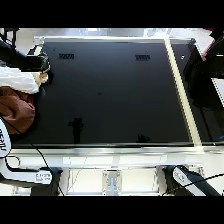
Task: Fold the shirts.
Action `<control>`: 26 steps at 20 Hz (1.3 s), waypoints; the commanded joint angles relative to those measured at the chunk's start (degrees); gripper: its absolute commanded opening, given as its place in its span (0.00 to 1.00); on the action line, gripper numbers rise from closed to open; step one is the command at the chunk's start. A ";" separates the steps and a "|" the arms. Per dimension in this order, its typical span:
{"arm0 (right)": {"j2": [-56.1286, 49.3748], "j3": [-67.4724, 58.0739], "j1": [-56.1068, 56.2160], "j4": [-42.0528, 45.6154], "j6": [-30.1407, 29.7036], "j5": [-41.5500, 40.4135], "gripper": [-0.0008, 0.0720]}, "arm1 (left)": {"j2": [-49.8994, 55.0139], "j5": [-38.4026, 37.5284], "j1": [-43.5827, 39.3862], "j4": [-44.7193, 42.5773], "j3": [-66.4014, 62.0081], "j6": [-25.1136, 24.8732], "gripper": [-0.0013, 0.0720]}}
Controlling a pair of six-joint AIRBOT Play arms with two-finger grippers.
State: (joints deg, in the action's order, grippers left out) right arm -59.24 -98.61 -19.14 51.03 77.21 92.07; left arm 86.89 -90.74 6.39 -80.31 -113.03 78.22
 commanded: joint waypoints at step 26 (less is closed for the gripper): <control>-0.07 -0.02 -0.09 -2.62 0.28 -9.84 0.29 | 2.51 6.10 0.28 -5.97 0.00 -0.26 0.04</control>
State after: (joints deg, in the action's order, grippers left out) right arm -59.35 -98.61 -19.27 50.00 77.32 85.56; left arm 88.14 -86.65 6.59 -83.44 -113.03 78.04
